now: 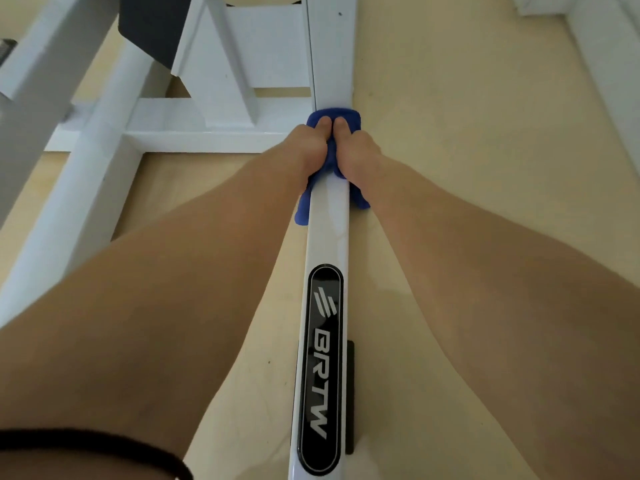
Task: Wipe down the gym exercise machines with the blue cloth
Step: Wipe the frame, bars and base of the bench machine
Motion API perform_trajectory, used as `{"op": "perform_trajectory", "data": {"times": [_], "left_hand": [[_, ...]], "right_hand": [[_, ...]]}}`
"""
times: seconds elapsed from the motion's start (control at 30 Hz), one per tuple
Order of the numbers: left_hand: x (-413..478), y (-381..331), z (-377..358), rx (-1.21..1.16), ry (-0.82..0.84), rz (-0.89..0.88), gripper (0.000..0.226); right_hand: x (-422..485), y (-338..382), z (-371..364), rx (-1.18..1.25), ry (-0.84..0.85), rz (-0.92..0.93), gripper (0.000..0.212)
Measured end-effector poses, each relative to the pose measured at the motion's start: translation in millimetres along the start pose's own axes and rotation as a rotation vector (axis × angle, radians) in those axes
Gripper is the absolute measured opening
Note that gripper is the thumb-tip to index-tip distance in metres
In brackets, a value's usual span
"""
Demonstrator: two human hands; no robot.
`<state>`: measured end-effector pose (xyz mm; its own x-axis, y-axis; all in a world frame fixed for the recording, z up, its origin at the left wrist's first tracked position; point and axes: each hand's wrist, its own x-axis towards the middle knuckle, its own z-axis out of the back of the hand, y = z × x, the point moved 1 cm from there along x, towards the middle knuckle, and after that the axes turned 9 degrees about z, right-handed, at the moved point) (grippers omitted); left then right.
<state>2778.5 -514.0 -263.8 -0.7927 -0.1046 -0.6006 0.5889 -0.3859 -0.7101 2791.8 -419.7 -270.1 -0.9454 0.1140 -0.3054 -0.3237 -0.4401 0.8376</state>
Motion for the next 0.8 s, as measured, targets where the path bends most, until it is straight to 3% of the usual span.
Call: {"op": "perform_trajectory", "data": {"times": [0.13,0.3,0.5,0.8], "left_hand": [[-20.2,13.8,-7.7,0.055,-0.050,-0.081,0.041],[-61.1,59.3,-3.8,0.171,-0.013,-0.135,0.043],[-122.7,116.8,1.8,0.165,0.063,-0.032,0.043],[-184.8,152.6,4.0,0.292,0.021,0.077,0.039]], "right_hand": [[-19.5,-5.1,-3.8,-0.067,0.031,0.071,0.051],[-65.4,-40.1,-20.1,0.025,0.059,0.145,0.049],[-157.2,-57.7,-26.1,0.169,0.112,0.134,0.030],[-221.1,-70.9,-40.6,0.126,0.153,0.047,0.036]]}}
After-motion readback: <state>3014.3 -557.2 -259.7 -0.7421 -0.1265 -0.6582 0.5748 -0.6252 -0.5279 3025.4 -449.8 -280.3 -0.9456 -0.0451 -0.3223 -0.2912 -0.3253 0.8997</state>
